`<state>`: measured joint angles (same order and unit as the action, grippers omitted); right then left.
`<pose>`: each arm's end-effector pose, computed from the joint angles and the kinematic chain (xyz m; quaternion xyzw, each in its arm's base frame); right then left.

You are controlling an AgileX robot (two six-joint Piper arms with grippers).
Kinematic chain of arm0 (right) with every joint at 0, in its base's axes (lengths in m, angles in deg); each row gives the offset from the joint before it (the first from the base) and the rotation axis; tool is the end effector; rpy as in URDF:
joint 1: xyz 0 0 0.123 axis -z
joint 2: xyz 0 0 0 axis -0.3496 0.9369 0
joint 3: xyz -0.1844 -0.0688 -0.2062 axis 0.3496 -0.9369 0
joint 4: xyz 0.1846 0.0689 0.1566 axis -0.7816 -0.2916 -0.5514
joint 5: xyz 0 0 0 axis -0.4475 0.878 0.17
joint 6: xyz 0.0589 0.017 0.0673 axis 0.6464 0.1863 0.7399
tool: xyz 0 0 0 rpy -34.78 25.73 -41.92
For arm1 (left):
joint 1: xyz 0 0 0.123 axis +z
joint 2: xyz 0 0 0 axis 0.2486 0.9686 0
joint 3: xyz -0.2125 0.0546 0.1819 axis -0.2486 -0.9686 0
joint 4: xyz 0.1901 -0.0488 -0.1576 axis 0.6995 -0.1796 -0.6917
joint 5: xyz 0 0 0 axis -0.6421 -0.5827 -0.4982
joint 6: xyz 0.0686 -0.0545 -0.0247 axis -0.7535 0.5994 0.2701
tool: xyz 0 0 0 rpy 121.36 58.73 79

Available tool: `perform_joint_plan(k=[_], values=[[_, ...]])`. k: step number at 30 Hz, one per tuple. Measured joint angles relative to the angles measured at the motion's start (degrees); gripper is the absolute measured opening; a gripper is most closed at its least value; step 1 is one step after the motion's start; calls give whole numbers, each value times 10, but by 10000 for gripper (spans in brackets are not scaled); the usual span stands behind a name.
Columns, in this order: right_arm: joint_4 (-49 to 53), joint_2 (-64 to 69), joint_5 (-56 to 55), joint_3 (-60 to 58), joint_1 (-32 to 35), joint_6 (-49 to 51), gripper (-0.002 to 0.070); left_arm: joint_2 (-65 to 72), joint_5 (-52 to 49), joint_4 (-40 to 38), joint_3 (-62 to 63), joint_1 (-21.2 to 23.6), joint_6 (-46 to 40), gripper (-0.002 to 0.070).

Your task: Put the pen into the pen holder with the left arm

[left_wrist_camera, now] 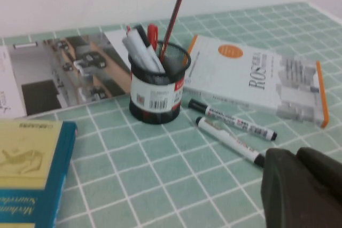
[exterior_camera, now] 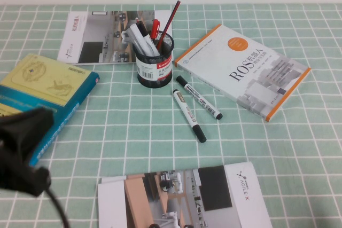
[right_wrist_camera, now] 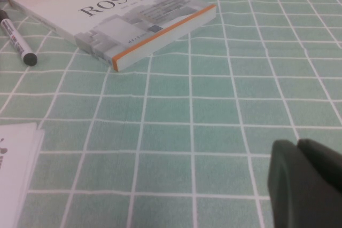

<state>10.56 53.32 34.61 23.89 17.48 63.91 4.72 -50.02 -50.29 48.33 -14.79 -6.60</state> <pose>0.0530 0.0034 0.1722 -0.0188 0.7981 0.0216 0.6019 0.1164 -0.0682 0.3194 0.1852 0.7731 -0.1829 0.5784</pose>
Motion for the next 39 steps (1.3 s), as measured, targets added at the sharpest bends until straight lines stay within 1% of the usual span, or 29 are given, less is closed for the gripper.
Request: perform_joint_plan(k=[2, 9, 11, 13, 18, 21, 24, 28, 36, 39], values=[[0, 0, 0, 0, 0, 0, -20, -24, -3, 10, -15, 0, 0, 3], [0, 0, 0, 0, 0, 0, -20, -142, 38, 56, -84, 0, 0, 3], [0, 0, 0, 0, 0, 0, -20, -182, 42, 70, -104, 8, 0, 3], [0, 0, 0, 0, 0, 0, -20, -217, 42, 73, -125, 33, 0, 3], [0, 0, 0, 0, 0, 0, -20, -290, 44, 73, -174, 138, 9, 3], [0, 0, 0, 0, 0, 0, -20, -330, 44, 56, -206, 192, 17, 2], [0, 0, 0, 0, 0, 0, -20, -359, 44, 41, -237, 227, 20, 2], [0, 0, 0, 0, 0, 0, -20, -371, 44, 36, -269, 234, 29, 2], [0, 0, 0, 0, 0, 0, -20, -371, 40, 44, -327, 226, 46, 1], [0, 0, 0, 0, 0, 0, -20, -371, 8, 47, -329, 225, 51, 1]])
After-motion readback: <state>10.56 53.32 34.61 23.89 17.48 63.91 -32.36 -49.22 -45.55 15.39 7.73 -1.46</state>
